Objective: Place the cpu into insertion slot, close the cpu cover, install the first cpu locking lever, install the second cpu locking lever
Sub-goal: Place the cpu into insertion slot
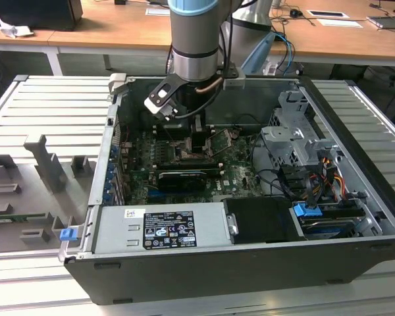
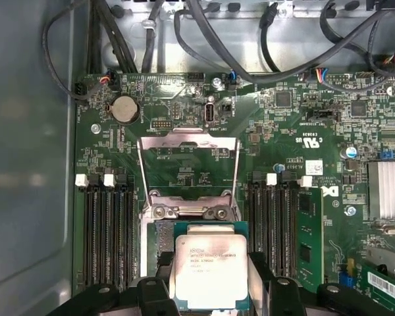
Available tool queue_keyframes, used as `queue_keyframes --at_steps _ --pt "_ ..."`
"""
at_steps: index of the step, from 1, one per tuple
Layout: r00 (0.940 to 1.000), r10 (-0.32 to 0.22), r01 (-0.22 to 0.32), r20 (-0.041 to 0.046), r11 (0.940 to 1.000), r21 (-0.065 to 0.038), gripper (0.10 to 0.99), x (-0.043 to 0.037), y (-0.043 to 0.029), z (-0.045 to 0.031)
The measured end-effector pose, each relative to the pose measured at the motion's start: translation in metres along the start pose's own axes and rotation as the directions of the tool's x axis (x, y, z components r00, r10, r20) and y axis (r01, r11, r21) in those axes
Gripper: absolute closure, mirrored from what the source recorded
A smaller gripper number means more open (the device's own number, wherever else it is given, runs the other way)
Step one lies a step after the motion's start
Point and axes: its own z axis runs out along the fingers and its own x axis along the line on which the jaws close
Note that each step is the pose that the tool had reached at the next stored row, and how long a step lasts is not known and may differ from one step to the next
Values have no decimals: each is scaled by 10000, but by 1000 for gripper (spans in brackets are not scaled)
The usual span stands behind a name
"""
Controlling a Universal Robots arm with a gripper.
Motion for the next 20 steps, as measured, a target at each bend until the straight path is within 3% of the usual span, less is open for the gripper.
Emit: queue_keyframes --at_steps 3,13,20 --pt "10000 0 0 -10 10000 1 561 9 -39 18" --pt "10000 2 -2 -34 10000 1 561 38 -49 64" --pt "10000 3 -3 -34 10000 1 561 76 -56 158"
